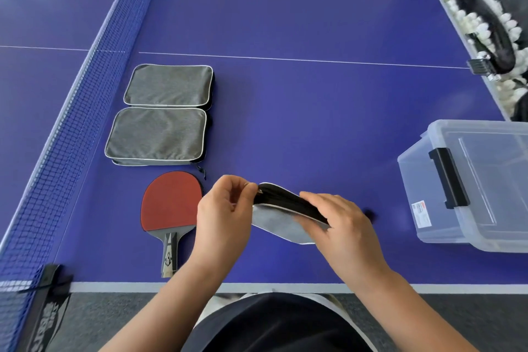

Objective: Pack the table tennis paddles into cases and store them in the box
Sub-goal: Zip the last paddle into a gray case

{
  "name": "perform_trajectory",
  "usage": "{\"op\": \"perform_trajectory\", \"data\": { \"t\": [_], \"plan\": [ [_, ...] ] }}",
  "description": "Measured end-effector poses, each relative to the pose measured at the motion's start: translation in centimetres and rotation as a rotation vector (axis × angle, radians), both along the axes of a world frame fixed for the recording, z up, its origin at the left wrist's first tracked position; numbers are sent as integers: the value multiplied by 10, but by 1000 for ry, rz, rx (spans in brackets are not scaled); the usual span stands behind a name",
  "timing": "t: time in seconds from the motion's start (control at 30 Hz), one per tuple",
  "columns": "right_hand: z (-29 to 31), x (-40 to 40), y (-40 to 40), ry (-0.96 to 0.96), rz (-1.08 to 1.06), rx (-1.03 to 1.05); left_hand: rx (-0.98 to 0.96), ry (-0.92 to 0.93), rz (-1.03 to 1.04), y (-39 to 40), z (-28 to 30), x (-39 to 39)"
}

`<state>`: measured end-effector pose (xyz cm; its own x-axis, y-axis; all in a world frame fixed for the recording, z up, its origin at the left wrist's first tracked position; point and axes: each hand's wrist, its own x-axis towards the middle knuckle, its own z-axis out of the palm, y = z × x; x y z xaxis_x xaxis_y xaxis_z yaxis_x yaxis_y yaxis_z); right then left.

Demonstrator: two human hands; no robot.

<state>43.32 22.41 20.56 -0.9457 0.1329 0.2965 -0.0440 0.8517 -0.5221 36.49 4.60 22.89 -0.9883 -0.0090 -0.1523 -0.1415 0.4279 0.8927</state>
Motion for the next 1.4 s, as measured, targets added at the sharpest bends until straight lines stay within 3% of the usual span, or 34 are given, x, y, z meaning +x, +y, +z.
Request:
{"op": "perform_trajectory", "data": {
  "t": [0.2,0.43,0.73,0.9,1.0,1.1,1.17,1.4],
  "plan": [
    [8,-10,-15,-11,38,-116,11,44,-83,7,9,8],
    [3,8,-1,-35,-73,-386,-31,-136,97,-15,-18,-21],
    [-4,-11,-20,-119,27,23,-162,35,-150,-1,-8,-3],
    [-11,-7,-18,-119,72,16,-168,53,-171,-7,-13,-2],
    [-8,-1,-14,-122,21,-22,-192,87,-10,-23,-22,-24],
    [-8,2,-14,-145,-18,-30,-116,-78,142,-39,-28,-45],
    [-8,1,-17,-182,-13,-41,-91,-132,116,-39,-29,-46],
    [-8,-25,-35,-443,61,-76,-119,-39,-96,-9,-22,-22]
  ]
}}
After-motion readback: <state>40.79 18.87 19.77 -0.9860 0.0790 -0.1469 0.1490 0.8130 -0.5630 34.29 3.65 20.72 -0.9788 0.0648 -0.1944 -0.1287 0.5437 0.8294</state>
